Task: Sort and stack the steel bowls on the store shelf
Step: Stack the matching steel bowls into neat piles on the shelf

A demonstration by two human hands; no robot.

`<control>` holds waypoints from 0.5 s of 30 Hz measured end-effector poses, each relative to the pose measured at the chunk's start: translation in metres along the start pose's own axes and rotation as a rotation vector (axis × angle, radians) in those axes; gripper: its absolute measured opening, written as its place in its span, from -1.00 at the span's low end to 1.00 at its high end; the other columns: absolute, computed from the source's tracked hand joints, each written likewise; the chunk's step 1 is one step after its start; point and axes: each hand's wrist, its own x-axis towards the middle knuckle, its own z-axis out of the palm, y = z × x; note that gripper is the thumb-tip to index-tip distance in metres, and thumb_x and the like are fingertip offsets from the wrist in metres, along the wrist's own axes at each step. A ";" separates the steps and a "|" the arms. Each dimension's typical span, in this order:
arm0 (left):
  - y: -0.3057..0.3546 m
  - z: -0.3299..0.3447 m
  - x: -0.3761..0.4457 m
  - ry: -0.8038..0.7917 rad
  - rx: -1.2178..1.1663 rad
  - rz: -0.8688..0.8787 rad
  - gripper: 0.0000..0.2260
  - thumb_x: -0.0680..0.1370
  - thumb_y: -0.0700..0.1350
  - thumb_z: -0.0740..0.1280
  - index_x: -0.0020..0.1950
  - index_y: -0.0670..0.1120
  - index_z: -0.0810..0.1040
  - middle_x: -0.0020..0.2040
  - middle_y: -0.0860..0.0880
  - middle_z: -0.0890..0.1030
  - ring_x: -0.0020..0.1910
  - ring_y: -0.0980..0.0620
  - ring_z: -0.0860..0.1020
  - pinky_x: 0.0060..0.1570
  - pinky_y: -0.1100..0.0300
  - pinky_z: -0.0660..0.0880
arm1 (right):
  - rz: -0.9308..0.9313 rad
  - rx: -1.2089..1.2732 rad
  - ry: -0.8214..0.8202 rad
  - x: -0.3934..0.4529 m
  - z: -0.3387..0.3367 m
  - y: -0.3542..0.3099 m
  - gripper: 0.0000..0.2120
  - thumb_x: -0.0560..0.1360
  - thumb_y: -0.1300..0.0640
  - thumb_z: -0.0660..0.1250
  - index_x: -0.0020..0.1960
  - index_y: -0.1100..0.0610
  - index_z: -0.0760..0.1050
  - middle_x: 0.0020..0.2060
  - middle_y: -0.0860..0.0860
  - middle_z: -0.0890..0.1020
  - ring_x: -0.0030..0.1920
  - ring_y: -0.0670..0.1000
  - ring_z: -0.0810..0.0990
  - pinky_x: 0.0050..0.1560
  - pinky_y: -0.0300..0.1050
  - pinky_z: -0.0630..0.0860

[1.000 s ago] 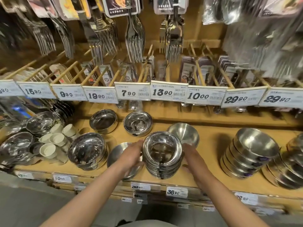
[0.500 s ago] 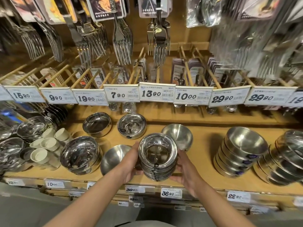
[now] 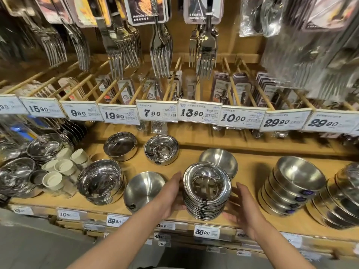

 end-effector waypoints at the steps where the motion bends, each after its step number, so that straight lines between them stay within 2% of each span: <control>1: 0.001 -0.005 -0.002 0.009 -0.016 0.001 -0.54 0.66 0.22 0.07 0.19 -0.06 0.59 -0.02 -0.12 0.72 -0.01 -0.11 0.66 -0.07 0.06 0.58 | 0.024 0.010 0.034 0.006 -0.002 -0.003 -0.58 0.60 -0.22 0.20 0.15 0.09 0.59 -0.04 0.07 0.68 0.00 0.04 0.62 -0.19 -0.02 0.67; 3: 0.004 -0.017 -0.008 0.059 -0.059 0.013 -0.63 0.68 0.15 0.12 0.21 -0.08 0.57 0.07 -0.16 0.70 -0.02 -0.11 0.68 -0.05 0.03 0.58 | 0.052 -0.002 0.099 0.019 -0.005 -0.010 -0.65 0.64 -0.12 0.20 0.09 0.16 0.53 -0.14 0.12 0.56 -0.18 0.04 0.54 -0.37 -0.13 0.54; 5: 0.007 -0.033 -0.018 0.120 -0.121 0.029 -0.68 0.67 0.08 0.19 0.14 -0.13 0.58 -0.02 -0.15 0.67 -0.27 0.00 0.68 -0.21 0.08 0.62 | 0.037 -0.063 0.127 0.035 -0.007 -0.017 -0.72 0.67 -0.02 0.20 0.10 0.21 0.48 -0.26 0.11 0.51 -0.37 0.01 0.49 -0.48 -0.20 0.46; 6: 0.008 -0.042 -0.024 0.155 -0.149 0.036 -0.71 0.66 0.04 0.22 0.11 -0.15 0.59 -0.06 -0.15 0.66 -0.34 0.03 0.66 -0.31 0.12 0.61 | 0.020 -0.088 0.127 0.044 -0.007 -0.020 -0.74 0.67 0.02 0.21 0.13 0.23 0.47 -0.33 0.11 0.51 -0.46 0.00 0.46 -0.53 -0.20 0.40; 7: 0.009 -0.052 -0.029 0.189 -0.156 0.047 -0.74 0.66 0.01 0.24 0.10 -0.15 0.60 -0.08 -0.13 0.66 -0.32 0.02 0.66 -0.35 0.14 0.61 | 0.009 -0.094 0.128 0.052 -0.006 -0.023 -0.76 0.66 0.05 0.24 0.15 0.23 0.46 -0.37 0.12 0.51 -0.50 0.02 0.43 -0.54 -0.19 0.37; 9: 0.010 -0.071 -0.040 0.240 -0.116 0.075 -0.76 0.67 -0.02 0.22 0.11 -0.15 0.60 -0.09 -0.09 0.71 -0.16 -0.01 0.68 -0.28 0.13 0.61 | 0.008 -0.066 0.169 0.067 -0.001 -0.028 -0.80 0.63 0.12 0.31 0.14 0.25 0.47 -0.36 0.15 0.55 -0.47 0.07 0.46 -0.51 -0.13 0.41; 12: 0.012 -0.094 -0.055 0.301 -0.076 0.105 -0.75 0.69 -0.06 0.17 0.18 -0.13 0.59 0.06 -0.15 0.70 0.08 -0.12 0.65 -0.08 0.05 0.62 | 0.010 -0.061 0.282 0.087 0.004 -0.035 -0.89 0.61 0.21 0.35 0.08 0.25 0.51 -0.23 0.16 0.62 -0.35 0.10 0.57 -0.51 -0.17 0.53; 13: 0.013 -0.101 -0.059 0.314 -0.073 0.116 -0.75 0.69 -0.07 0.17 0.19 -0.13 0.60 0.07 -0.14 0.69 0.08 -0.10 0.63 -0.05 0.05 0.62 | 0.018 -0.061 0.299 0.092 0.005 -0.037 -0.92 0.60 0.22 0.36 0.05 0.22 0.51 -0.17 0.17 0.64 -0.31 0.10 0.60 -0.48 -0.17 0.55; 15: 0.013 -0.114 -0.065 0.334 -0.074 0.136 -0.73 0.68 -0.08 0.17 0.20 -0.16 0.61 0.00 -0.09 0.67 0.00 -0.03 0.60 -0.01 0.05 0.60 | 0.035 -0.066 0.328 0.100 0.006 -0.038 -0.92 0.60 0.23 0.37 0.08 0.21 0.54 -0.05 0.16 0.66 -0.16 0.11 0.66 -0.26 -0.11 0.59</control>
